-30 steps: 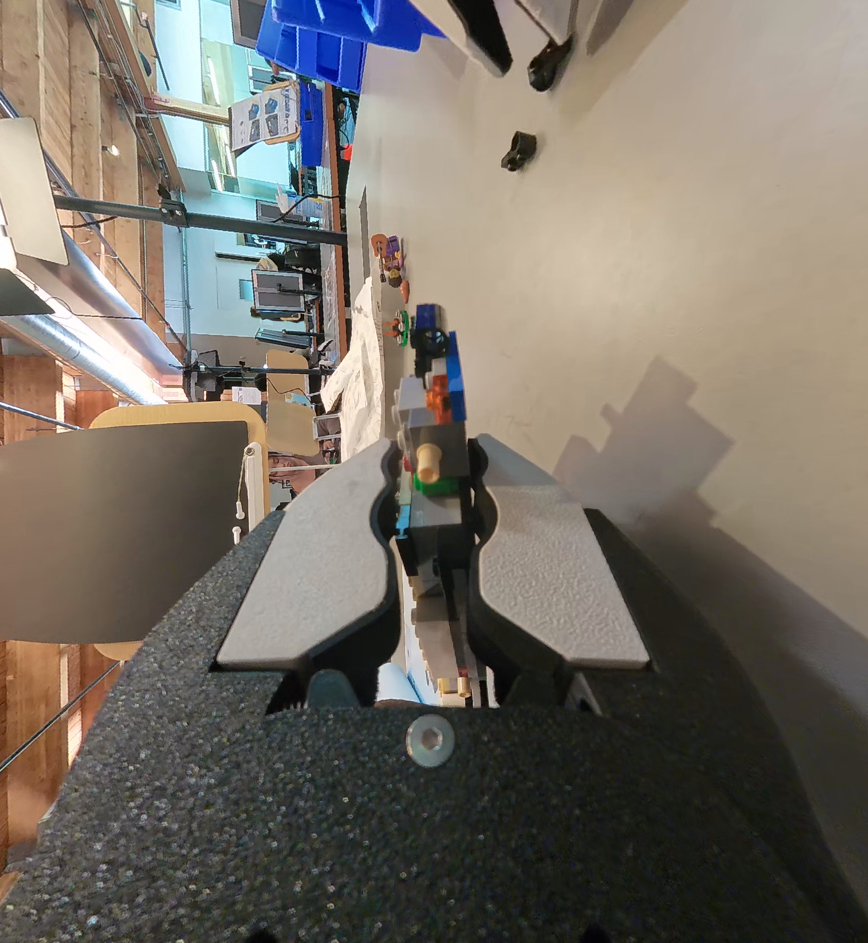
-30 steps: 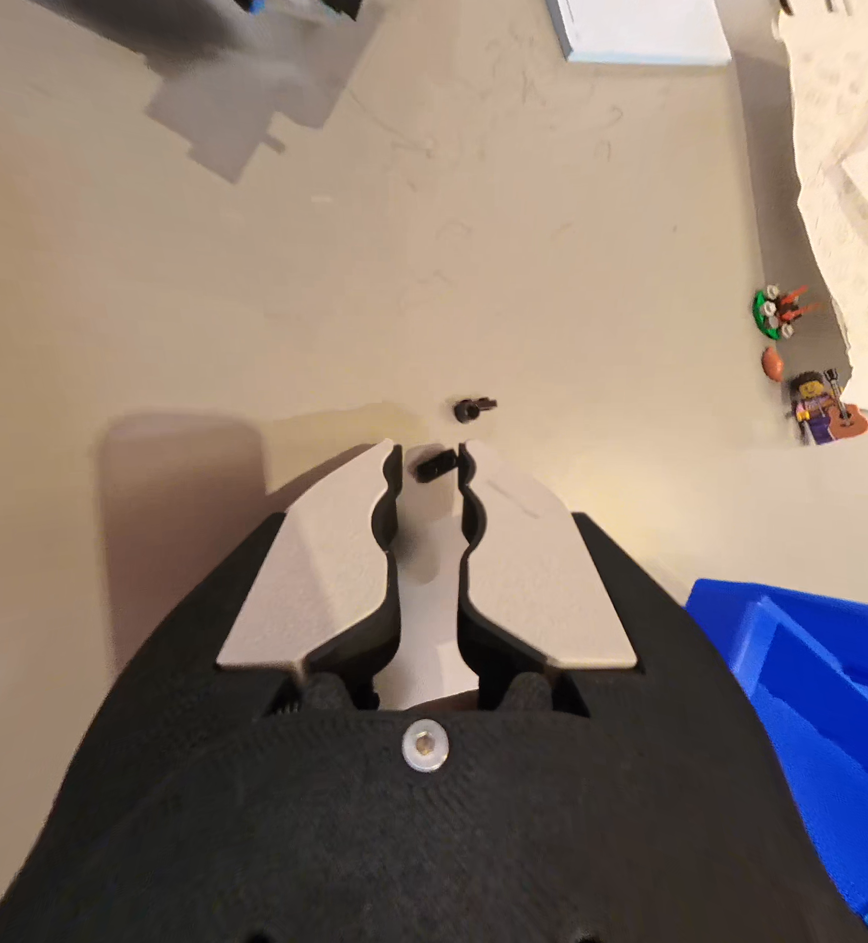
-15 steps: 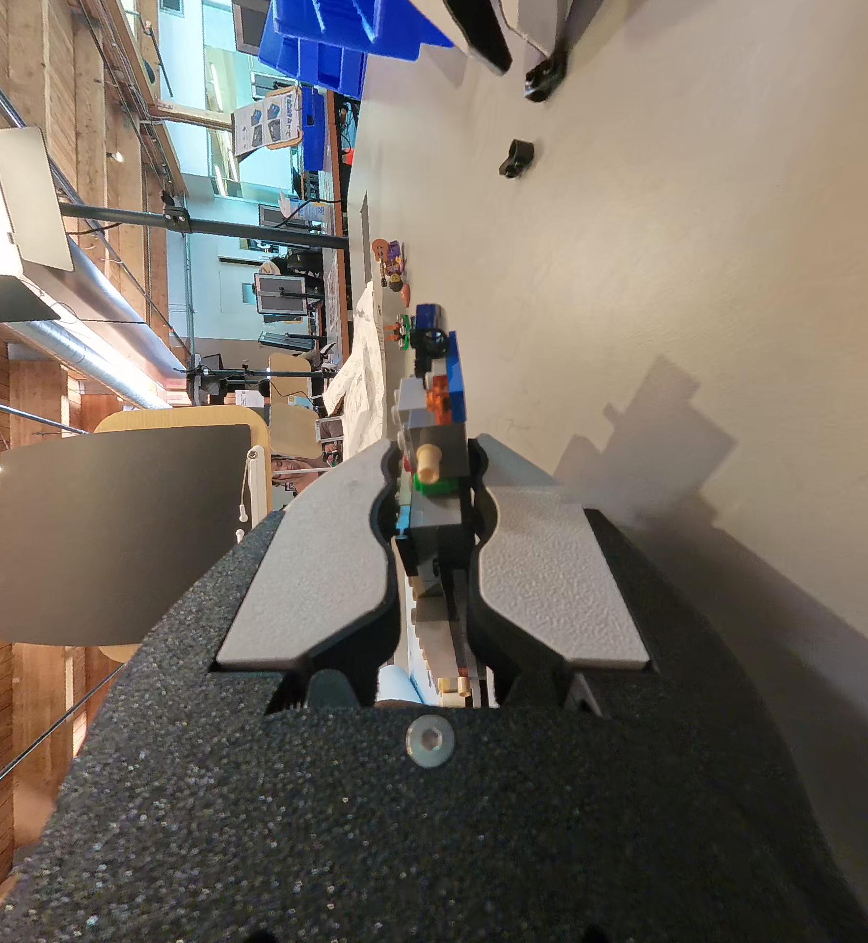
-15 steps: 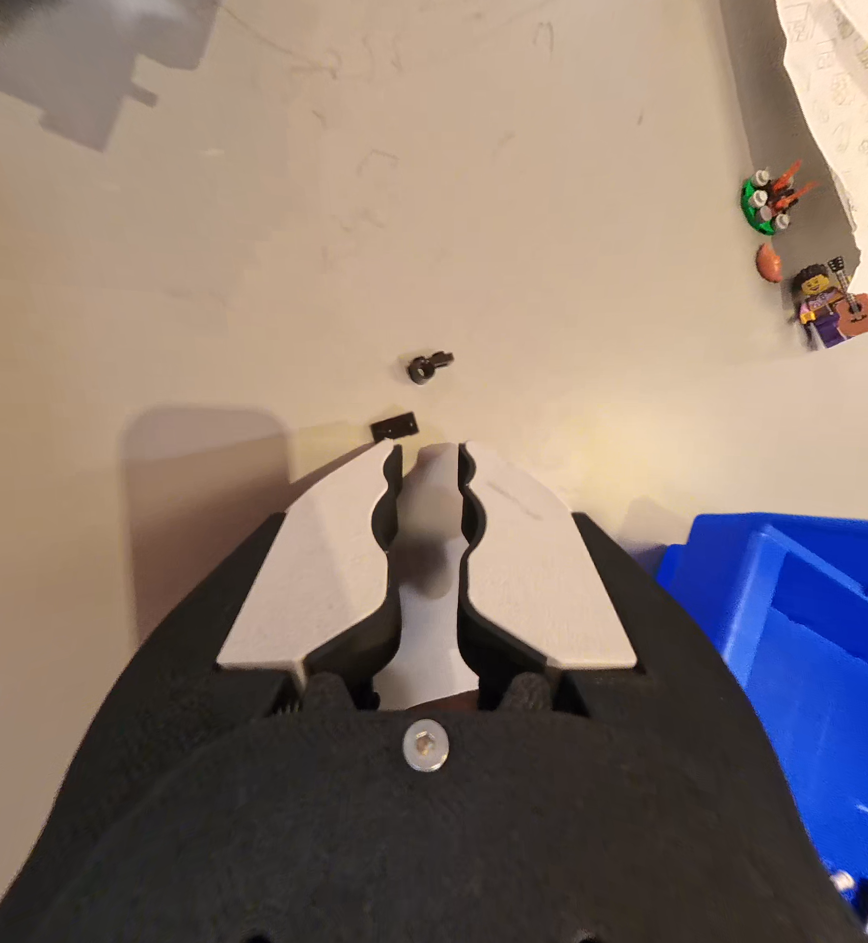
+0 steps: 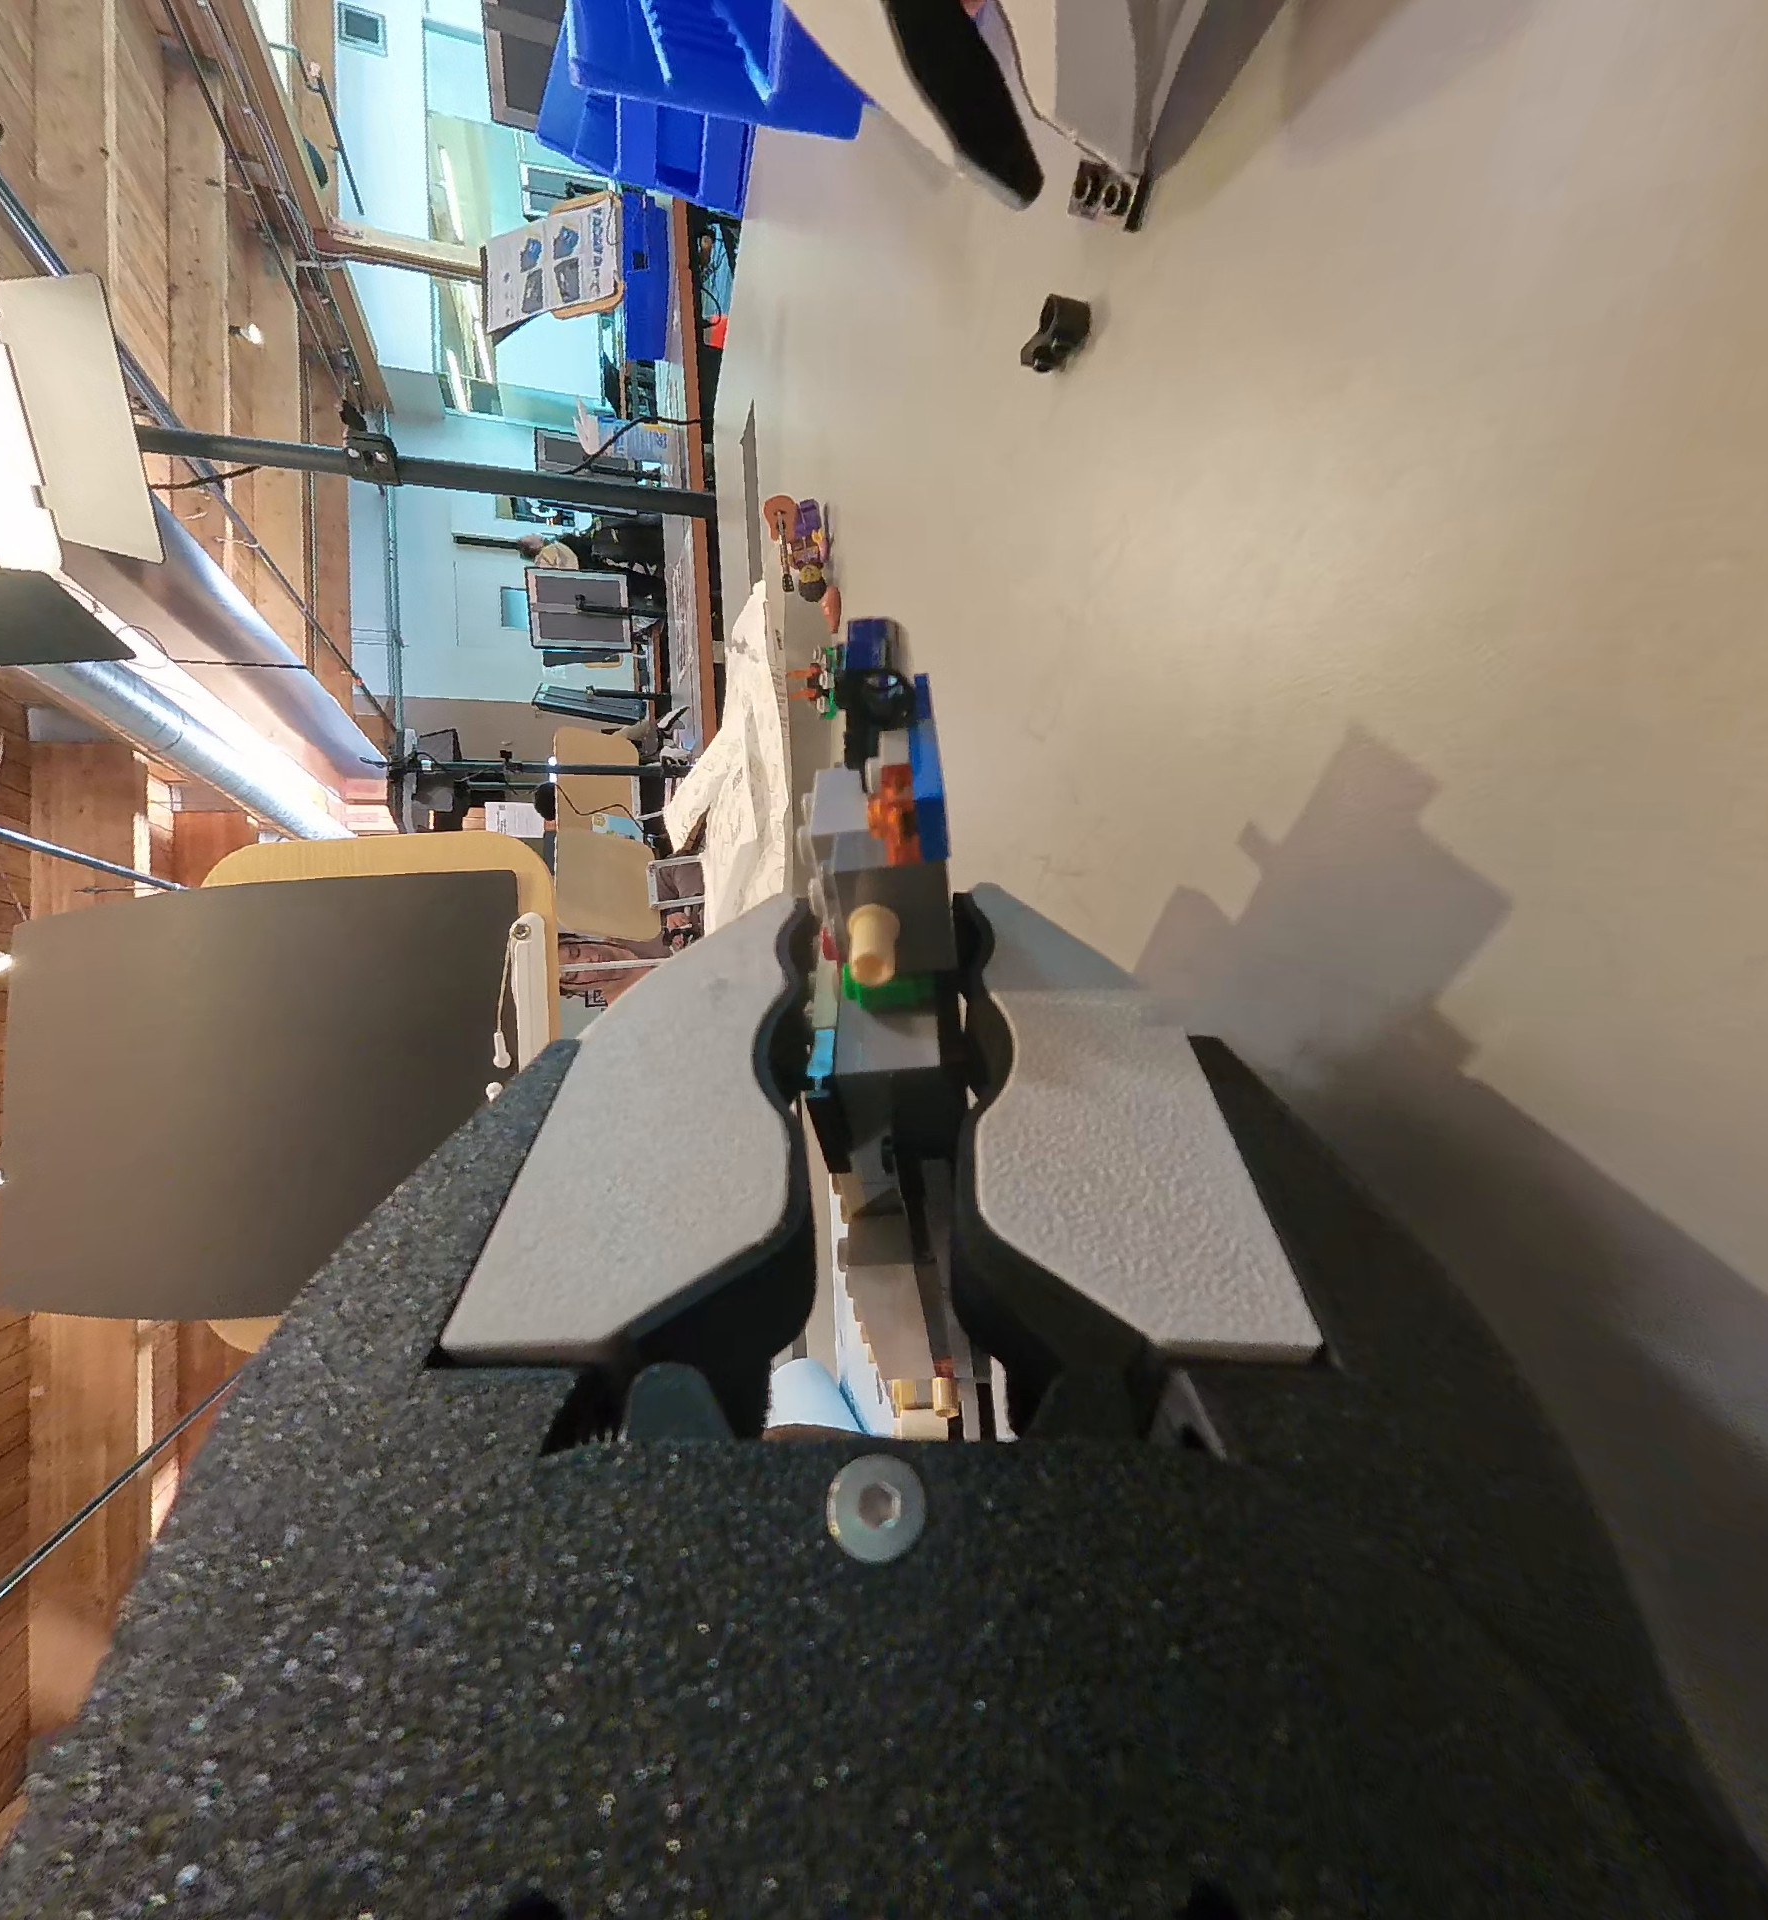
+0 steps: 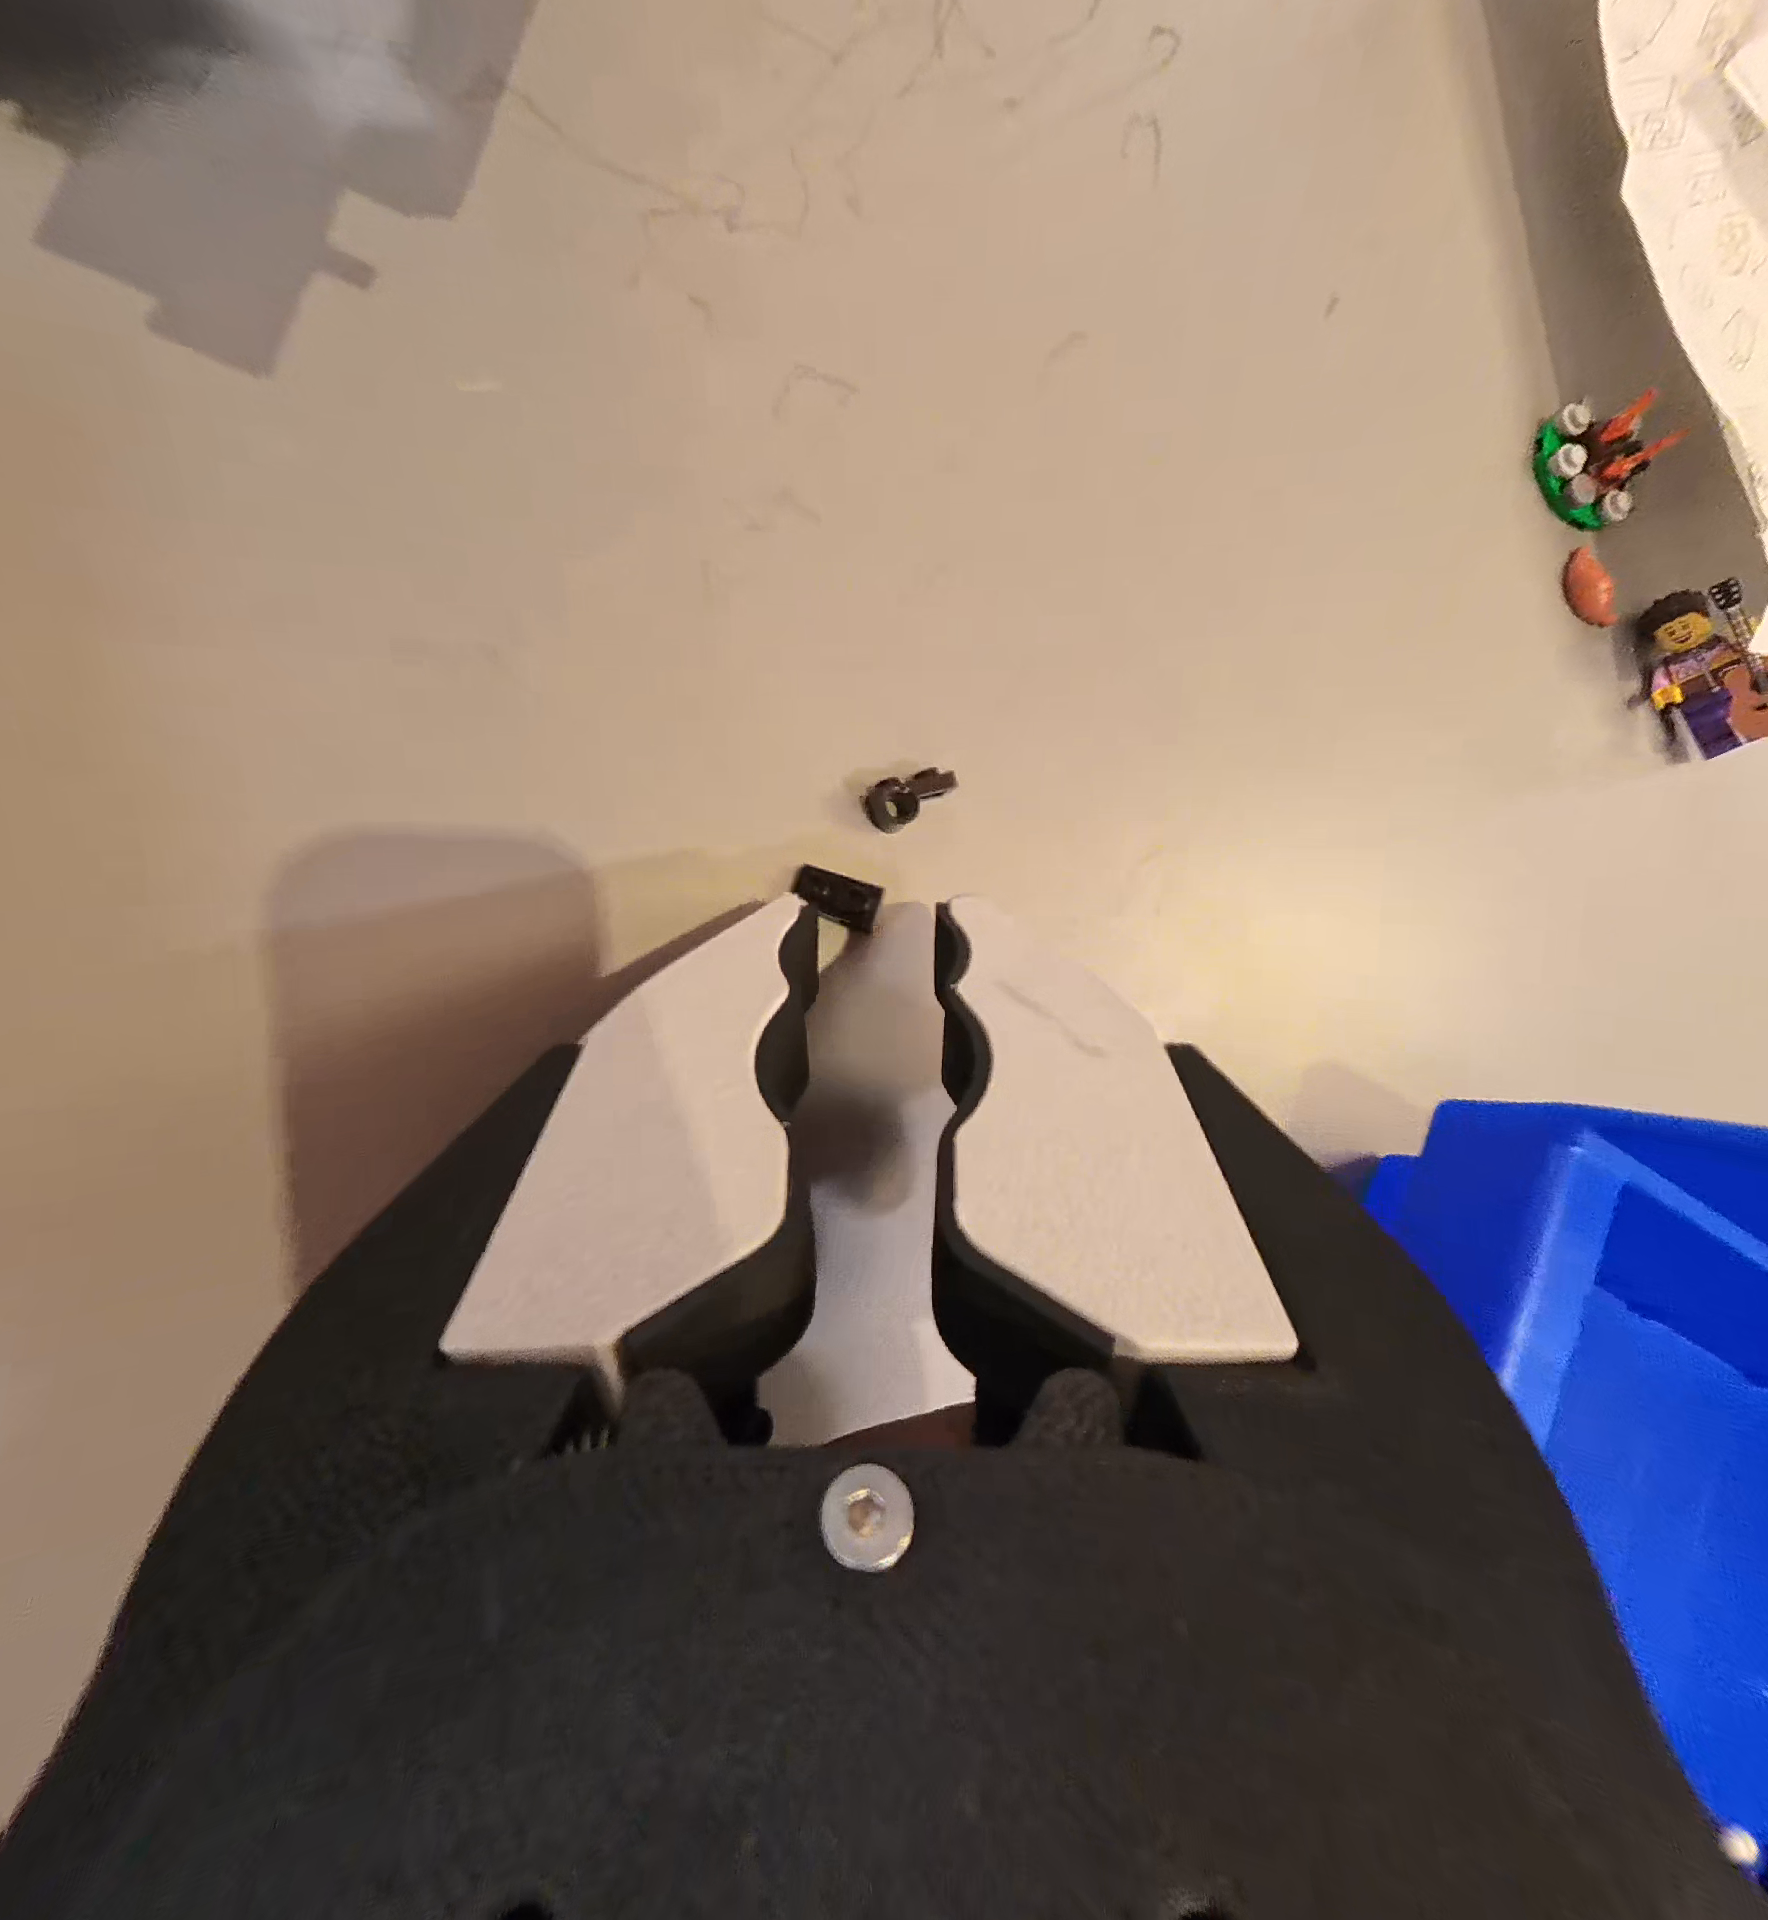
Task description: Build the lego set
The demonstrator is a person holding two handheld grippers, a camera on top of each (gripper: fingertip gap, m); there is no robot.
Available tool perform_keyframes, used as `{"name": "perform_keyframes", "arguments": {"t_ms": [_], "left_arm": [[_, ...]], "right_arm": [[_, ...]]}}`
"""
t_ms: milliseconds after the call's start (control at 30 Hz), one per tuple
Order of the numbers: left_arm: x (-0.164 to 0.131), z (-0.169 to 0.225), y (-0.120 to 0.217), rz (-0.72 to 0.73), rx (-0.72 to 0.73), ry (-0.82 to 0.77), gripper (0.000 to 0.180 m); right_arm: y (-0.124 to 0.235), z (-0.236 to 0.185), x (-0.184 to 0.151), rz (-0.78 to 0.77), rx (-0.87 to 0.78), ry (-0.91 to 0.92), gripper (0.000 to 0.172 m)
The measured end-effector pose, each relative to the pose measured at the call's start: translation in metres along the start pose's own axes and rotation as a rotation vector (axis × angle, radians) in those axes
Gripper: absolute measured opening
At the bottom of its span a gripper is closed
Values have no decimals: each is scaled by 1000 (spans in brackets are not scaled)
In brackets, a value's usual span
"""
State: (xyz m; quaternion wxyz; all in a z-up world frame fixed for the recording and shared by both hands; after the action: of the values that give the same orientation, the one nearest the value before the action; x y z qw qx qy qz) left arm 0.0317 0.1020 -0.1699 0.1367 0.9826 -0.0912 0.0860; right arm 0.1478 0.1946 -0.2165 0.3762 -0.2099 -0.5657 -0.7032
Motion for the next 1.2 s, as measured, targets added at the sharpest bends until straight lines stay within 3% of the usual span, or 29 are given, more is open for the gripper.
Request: {"name": "perform_keyframes", "arguments": {"t_ms": [267, 500, 733, 967, 1200], "left_arm": [[1, 2, 0, 3, -3, -5, 26], [4, 2, 1, 10, 0, -12, 26], [2, 4, 1, 8, -6, -11, 26], [0, 4, 0, 10, -11, 1, 26], [4, 7, 0, 17, -14, -16, 26]], "right_arm": [[7, -27, 13, 5, 38, -67, 17], [3, -6, 0, 20, 41, 86, 23], [-3, -10, 3, 61, 203, 10, 27], [0, -32, 7, 30, 216, 7, 24], [-1, -28, 8, 102, 248, 41, 25]]}}
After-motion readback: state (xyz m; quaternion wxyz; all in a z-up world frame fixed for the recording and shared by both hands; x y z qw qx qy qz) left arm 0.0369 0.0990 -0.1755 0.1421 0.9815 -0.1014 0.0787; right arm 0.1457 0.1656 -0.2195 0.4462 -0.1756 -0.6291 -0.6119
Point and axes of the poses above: each gripper's, where its closed fingertips meet, y back along the fingers, x out of its top, z = x × y across the jaws, the point moved 1 cm from there along y, back along the fingers, and after that the axes turned 12 degrees about z, right-handed, at the moved point
